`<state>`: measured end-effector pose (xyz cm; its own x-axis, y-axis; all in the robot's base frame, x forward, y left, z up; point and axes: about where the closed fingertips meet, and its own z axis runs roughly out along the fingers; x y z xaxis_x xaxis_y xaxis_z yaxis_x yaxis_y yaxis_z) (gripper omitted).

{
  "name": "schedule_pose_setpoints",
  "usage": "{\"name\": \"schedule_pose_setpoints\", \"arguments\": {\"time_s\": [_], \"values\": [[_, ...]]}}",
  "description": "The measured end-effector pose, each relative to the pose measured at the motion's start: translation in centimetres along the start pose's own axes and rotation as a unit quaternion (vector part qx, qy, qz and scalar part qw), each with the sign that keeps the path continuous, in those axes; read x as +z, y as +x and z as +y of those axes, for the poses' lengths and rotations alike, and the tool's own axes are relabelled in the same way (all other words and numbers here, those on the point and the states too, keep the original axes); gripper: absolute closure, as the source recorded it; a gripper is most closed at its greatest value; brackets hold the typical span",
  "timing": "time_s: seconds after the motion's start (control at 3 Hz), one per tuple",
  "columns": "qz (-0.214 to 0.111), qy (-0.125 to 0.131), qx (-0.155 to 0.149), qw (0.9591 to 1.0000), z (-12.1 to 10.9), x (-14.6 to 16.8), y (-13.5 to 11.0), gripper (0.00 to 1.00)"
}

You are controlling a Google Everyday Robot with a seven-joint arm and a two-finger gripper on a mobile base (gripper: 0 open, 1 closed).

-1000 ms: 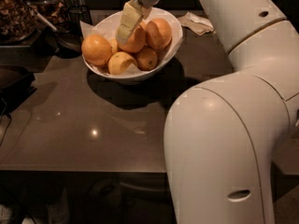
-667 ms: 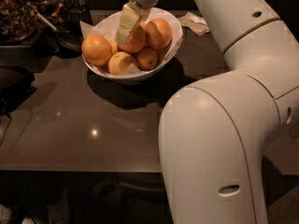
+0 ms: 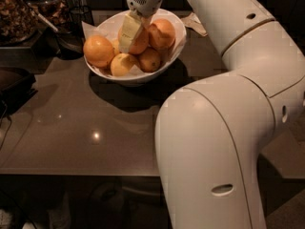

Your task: Pick orange from white bowl

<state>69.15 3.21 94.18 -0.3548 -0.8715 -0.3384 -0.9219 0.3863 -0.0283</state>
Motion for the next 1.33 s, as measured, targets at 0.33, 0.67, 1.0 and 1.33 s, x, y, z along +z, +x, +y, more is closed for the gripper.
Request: {"name": "schedule_pose_setpoints", "arguments": {"time_s": [0.33,0.67,1.0,1.33], "values": [[0.0,0.0,0.0,1.0,-0.02,-0.29,-0.09,0.24],[0.003,0.0,0.003,1.0,-0.21,-0.38,0.12,0.43],[0.005,0.001,0.006,1.0,-0.4,-0.49,0.28,0.66],[0.004,0.002,0.009,1.0,-0.57,-0.58,0.36,0.9]]}}
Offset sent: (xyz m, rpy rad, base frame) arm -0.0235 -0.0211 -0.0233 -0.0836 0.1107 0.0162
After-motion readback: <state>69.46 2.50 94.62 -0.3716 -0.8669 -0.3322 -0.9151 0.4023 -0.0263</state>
